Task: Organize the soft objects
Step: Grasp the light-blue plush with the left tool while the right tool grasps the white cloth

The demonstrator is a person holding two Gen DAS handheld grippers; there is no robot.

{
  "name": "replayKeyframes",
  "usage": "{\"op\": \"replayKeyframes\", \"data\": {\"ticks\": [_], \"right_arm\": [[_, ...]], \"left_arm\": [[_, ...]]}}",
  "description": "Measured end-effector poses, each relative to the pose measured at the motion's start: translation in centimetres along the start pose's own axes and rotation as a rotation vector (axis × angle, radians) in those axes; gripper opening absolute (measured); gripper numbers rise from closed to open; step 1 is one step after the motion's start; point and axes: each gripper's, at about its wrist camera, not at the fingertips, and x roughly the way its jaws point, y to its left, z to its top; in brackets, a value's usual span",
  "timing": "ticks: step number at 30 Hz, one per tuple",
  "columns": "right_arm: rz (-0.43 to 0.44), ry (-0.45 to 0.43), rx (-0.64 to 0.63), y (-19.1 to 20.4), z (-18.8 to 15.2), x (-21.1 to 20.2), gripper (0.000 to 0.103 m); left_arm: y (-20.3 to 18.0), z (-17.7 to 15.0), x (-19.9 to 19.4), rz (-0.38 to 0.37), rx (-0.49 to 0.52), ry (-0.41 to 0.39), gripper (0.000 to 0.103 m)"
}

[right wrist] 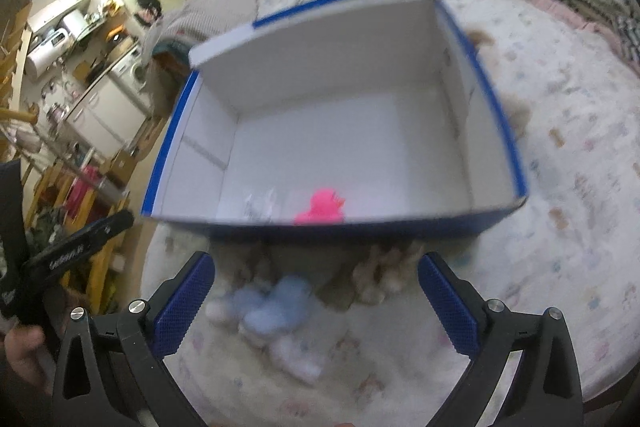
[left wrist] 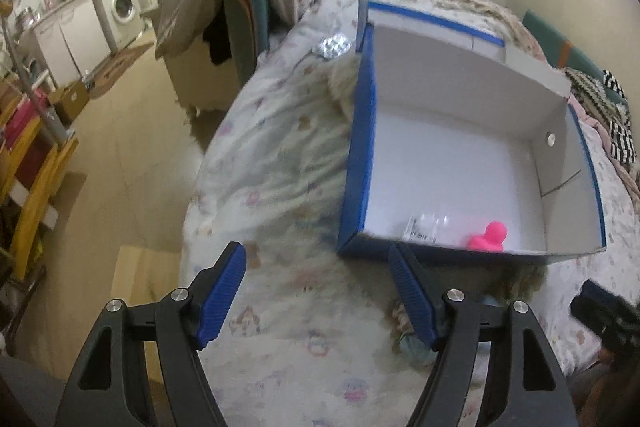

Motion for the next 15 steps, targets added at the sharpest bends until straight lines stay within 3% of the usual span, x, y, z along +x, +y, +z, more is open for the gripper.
{"op": "replayKeyframes", "data": {"ticks": [6, 9, 15], "right_arm": [[0.058, 0.188, 0.03, 0.6, -2.0, 3.4, 0.103], [0.08, 0.222, 0.071, 0.3, -2.3, 4.3, 0.103], [0.03, 0.246, 0.122, -1.2, -2.6, 4.7, 0.103]], "left_arm": [[-0.9, -1.7, 1.8, -0.075, 0.01, 0.124, 0.071], [-2.6, -2.5, 2.1, -0.133, 0.055, 0.156, 0.071], [-6.9, -4.5, 3.3, -0.218, 0.207, 0.244, 0.071]]}}
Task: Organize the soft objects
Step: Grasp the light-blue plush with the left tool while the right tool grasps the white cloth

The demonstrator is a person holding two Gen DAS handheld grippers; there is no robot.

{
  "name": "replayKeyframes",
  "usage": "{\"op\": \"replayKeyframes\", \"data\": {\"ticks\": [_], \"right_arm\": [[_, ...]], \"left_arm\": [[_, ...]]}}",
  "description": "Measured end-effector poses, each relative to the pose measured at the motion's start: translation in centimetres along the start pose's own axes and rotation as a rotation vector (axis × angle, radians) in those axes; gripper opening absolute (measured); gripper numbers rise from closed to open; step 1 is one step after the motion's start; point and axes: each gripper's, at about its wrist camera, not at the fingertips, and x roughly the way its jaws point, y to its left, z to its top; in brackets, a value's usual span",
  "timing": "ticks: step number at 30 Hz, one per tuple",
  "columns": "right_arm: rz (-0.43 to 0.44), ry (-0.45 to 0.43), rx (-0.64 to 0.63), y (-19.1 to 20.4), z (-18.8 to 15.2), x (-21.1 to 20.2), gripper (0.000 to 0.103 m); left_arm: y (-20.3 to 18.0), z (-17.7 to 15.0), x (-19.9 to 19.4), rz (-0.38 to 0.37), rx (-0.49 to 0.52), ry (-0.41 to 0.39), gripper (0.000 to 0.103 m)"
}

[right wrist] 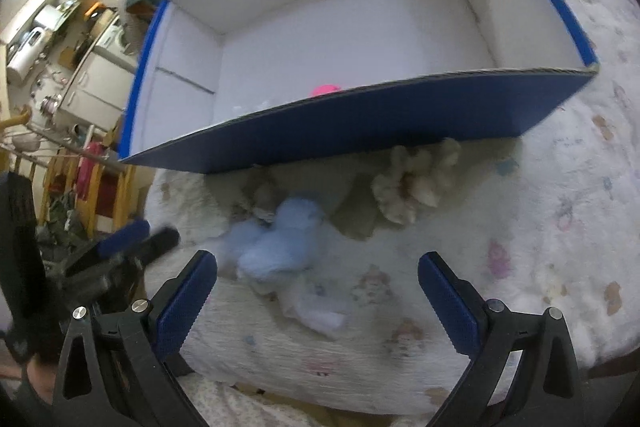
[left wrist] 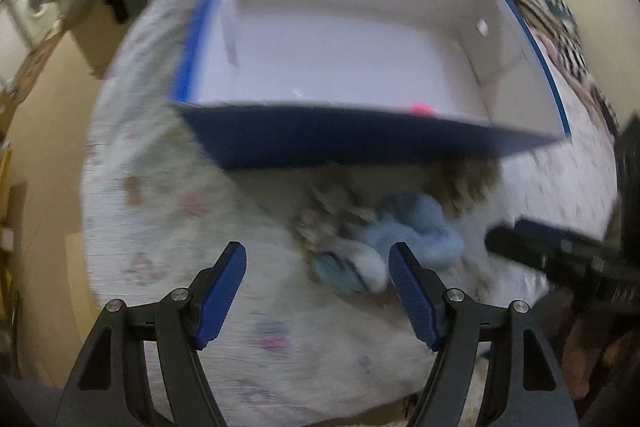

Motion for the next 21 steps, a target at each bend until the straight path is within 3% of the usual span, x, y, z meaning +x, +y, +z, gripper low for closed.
{"op": "replayKeyframes", "data": {"ticks": [4, 5, 6, 8, 9, 14, 17, 21], "right_arm": [[-0.013, -0.005, 0.054, -1.4, 0.6, -0.2, 0.103], [-0.016, -0.003, 0.063, -1.7, 0.6, -0.1, 0.103], [-0.02, -0.001, 0.066, -1.8, 0.7, -0.1, 0.103], [-0.025, 0.002, 0.06, -1.8, 0.6, 0.0, 0.103], [-0.026, 0.003, 0.056, -1.7, 0.7, 0.1, 0.103], [-0.024, 0.009, 0.058, -1.9, 0.6, 0.1, 0.103], [-0.021, 0.015, 0.058, -1.8, 0.6, 0.1, 0.103], [-0.018, 0.041, 0.03, -1.3, 0.4, 0.7, 0.103]], "left_arm": [[-1.7, -0.3, 1.9, -0.02, 0.046, 0.057, 0.071], [-1.9, -0.3, 2.2, -0.023, 0.048, 0.063, 0.066], [-2.1, -0.3, 2.5, -0.024, 0.048, 0.069, 0.061], [-2.2, -0.1, 3.0, -0.046, 0.045, 0.087, 0.028], [-2.1, -0.1, 3.2, -0.055, 0.039, 0.098, 0.025], [-0.9, 0.1, 1.7, -0.079, 0.01, 0.064, 0.019], [0.5, 0.3, -1.4, -0.1, -0.037, -0.007, 0.019], [3.0, 0.1, -3.7, -0.07, -0.11, -0.063, 0.019]]}}
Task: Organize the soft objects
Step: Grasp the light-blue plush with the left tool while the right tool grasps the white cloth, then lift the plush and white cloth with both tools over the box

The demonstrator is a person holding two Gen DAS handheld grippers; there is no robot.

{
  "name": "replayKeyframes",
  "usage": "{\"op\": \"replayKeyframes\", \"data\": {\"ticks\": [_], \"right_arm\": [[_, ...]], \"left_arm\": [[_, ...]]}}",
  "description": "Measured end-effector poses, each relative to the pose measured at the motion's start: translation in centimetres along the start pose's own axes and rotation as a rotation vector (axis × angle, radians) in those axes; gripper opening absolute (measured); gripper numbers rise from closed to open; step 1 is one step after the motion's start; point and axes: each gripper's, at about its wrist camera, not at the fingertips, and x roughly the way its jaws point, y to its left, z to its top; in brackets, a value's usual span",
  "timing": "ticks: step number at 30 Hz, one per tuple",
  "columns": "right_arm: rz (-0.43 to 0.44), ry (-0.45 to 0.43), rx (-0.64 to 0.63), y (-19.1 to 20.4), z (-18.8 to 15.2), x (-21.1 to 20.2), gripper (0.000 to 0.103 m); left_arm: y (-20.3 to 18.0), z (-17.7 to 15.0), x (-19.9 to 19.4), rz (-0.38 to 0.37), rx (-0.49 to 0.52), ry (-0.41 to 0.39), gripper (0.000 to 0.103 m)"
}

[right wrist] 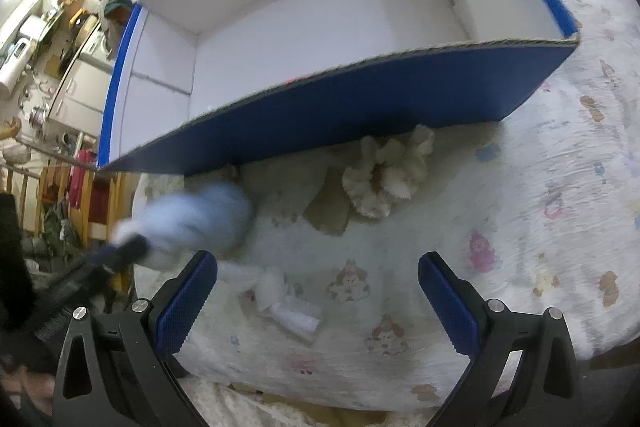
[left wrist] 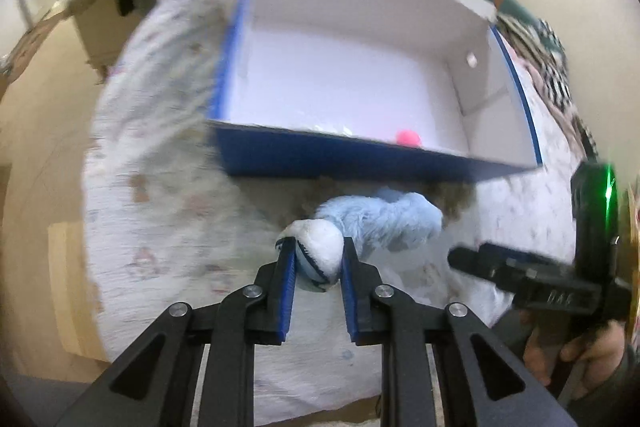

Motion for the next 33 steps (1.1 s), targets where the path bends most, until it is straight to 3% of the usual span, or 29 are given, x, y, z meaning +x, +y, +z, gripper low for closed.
{"op": "replayKeyframes", "data": {"ticks": [4, 8, 13, 15, 16, 17, 23, 33], "right_arm": [[-0.005, 0.051, -0.073, 1.5, -0.5, 1.3, 0.103], [-0.039, 0.13, -0.189, 3.7, -1.4, 3.5, 0.087], [-0.129, 0.188, -0.319, 5.8, -2.4, 6.1, 0.076], [-0.161, 0.19, -0.358, 6.4, -2.7, 6.7, 0.061], [-0.174, 0.189, -0.374, 6.7, -2.8, 6.9, 0.039], [-0.182, 0.184, -0.386, 6.8, -2.8, 7.0, 0.028], [-0.125, 0.117, -0.392, 7.6, -2.6, 5.2, 0.027], [-0.103, 0.071, -0.358, 6.8, -2.1, 2.7, 0.027]], "left_arm": [[2.4, -0.1, -0.4, 0.058, -0.097, -0.012, 0.019], [4.1, 0.2, -1.7, 0.11, -0.165, -0.08, 0.019], [5.5, 0.7, -2.1, 0.1, -0.238, -0.102, 0.019], [5.6, 0.6, -1.9, 0.1, -0.238, -0.097, 0.019], [5.4, 0.6, -1.8, 0.102, -0.23, -0.096, 0.019], [5.4, 0.6, -1.8, 0.105, -0.224, -0.096, 0.019], [4.9, 0.5, -1.5, 0.128, -0.21, -0.087, 0.019], [4.0, 0.2, -1.6, 0.163, -0.177, -0.098, 0.019]]}}
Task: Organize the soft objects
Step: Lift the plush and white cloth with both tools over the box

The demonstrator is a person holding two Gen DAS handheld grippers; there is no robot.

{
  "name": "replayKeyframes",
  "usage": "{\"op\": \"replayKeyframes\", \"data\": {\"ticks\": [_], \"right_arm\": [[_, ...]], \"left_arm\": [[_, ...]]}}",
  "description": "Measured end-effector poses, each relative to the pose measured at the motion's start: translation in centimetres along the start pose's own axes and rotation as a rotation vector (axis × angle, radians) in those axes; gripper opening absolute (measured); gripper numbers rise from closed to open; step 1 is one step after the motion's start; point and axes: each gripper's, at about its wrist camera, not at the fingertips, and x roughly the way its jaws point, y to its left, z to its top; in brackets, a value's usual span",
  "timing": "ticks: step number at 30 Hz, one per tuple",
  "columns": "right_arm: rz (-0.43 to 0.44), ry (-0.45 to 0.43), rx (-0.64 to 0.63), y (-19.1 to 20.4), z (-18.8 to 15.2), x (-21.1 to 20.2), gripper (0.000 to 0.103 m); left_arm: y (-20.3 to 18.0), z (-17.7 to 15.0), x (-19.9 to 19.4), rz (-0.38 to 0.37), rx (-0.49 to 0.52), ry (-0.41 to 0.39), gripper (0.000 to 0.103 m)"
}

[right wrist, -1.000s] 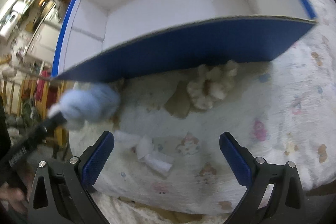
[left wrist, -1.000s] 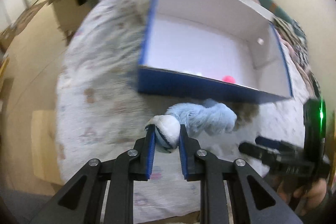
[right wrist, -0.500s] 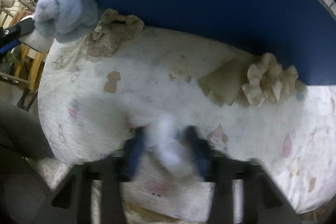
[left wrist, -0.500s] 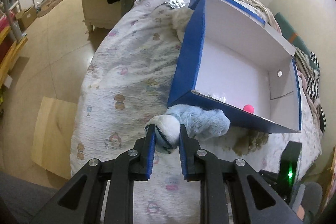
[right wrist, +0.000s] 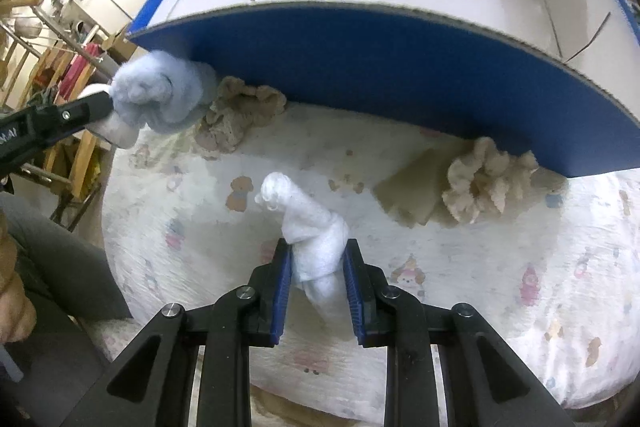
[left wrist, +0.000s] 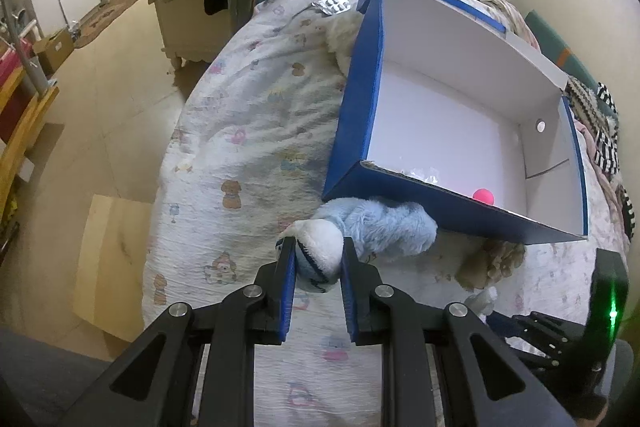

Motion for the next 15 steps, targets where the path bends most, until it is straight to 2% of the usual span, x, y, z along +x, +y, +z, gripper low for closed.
{"op": "replayKeyframes", "data": {"ticks": [5, 15], "right_arm": [[0.015, -0.045, 0.007, -0.2, 0.2, -2.5, 0.027], [0.065, -0.175, 0.062, -1.6, -0.4, -8.1, 0.027]], "left_arm": [[-0.3, -0.4, -1.4, -0.004, 0.014, -0.035, 0.018], [-1.5, -1.9, -5.8, 0.034, 0.06, -0.169, 0.018]]}}
